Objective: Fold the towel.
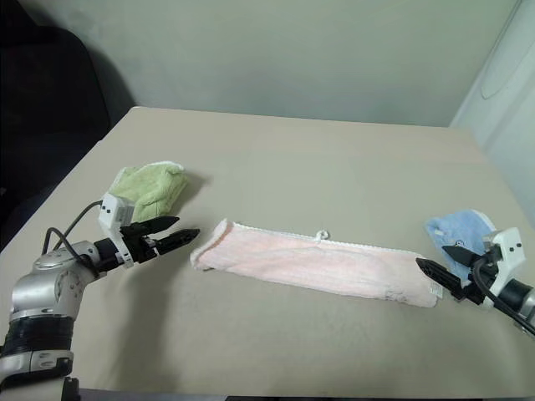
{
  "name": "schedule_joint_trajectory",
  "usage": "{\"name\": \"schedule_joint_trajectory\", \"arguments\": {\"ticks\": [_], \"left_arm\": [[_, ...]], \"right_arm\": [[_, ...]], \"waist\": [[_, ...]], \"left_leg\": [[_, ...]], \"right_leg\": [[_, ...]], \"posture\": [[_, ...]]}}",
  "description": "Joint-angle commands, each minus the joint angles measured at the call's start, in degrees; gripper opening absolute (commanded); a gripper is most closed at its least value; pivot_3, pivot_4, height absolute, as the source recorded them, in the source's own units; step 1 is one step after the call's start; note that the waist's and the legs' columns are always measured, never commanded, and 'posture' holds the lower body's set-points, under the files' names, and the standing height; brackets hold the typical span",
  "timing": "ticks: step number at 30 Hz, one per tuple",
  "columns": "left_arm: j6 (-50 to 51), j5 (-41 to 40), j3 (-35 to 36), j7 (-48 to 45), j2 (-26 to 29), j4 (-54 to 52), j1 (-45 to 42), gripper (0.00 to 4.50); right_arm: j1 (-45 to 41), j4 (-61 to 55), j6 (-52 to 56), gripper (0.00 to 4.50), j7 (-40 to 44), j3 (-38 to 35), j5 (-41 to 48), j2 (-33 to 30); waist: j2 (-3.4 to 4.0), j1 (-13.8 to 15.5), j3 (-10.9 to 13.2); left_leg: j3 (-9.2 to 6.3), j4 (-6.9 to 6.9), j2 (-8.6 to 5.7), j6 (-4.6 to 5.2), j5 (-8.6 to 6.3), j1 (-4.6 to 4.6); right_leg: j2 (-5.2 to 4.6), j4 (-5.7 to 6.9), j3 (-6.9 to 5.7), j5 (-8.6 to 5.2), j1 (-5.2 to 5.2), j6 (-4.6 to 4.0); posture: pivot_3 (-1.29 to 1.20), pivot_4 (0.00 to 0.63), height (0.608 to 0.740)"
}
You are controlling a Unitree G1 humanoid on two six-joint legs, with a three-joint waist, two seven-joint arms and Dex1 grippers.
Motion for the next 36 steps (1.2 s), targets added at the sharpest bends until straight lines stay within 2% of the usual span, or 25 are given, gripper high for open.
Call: {"name": "schedule_joint_trajectory", "arguments": {"ticks": [1, 7, 14, 24, 31, 36], "left_arm": [[1.75, -3.61, 2.51, -0.02, 0.15, -6.05, 0.63, 4.50], [3.92, -6.09, 1.19, -0.89, -0.54, -13.37, 4.98, 4.50], [4.95, -7.31, 0.46, 0.07, -1.37, -15.87, 6.38, 4.50], [7.93, -10.23, -1.07, 2.04, -4.66, -22.51, 7.73, 4.50], [8.83, -11.43, -1.35, 2.96, -5.38, -24.80, 9.16, 4.50], [9.01, -11.82, -1.70, 3.46, -5.76, -25.55, 9.72, 4.50]], "right_arm": [[2.24, -4.18, 6.11, 4.46, -2.54, -6.80, 8.80, 0.85], [8.11, -6.66, 12.45, 4.46, -6.71, -13.21, 19.63, 3.01], [13.59, -6.94, 15.89, 4.46, -14.43, -16.52, 31.45, 6.02], [17.94, -7.97, 13.90, 4.46, -34.39, -10.84, 47.81, 12.75], [21.35, -5.87, 10.23, 4.46, -41.86, -7.38, 55.80, 14.03], [21.15, -6.48, 7.35, 4.46, -47.30, -2.26, 58.58, 14.29]], "waist": [[-0.02, 0.01, 0.01], [-0.03, -0.15, 0.01], [-0.05, -0.21, 0.00], [-0.07, -0.23, -0.03], [-0.08, -0.24, -0.09], [-0.08, -0.29, -0.09]], "left_leg": [[0.01, 0.00, 0.00, 0.00, 0.00, 0.00], [0.02, 0.00, 0.00, 0.02, -0.08, -0.05], [-0.01, -0.02, 0.01, 0.01, -0.16, -0.10], [-0.03, -0.03, 0.01, 0.05, -0.27, -0.13], [-0.05, -0.06, 0.03, 0.04, -0.35, -0.12], [-0.05, -0.06, 0.03, 0.03, -0.42, -0.20]], "right_leg": [[0.00, 0.00, 0.01, -0.01, 0.00, -0.01], [0.01, -0.01, 0.02, -0.20, -0.03, 0.12], [0.01, 0.00, 0.05, -0.44, -0.13, 0.14], [0.01, 0.01, 0.05, -0.63, -0.15, 0.11], [0.01, 0.01, 0.06, -0.69, -0.17, 0.18], [0.00, 0.01, 0.07, -0.72, -0.25, 0.20]], "posture": [[0.00, 0.150, 0.740], [0.00, 0.150, 0.740], [0.00, 0.150, 0.740], [0.00, 0.150, 0.740], [0.00, 0.150, 0.740], [0.00, 0.150, 0.740]]}}
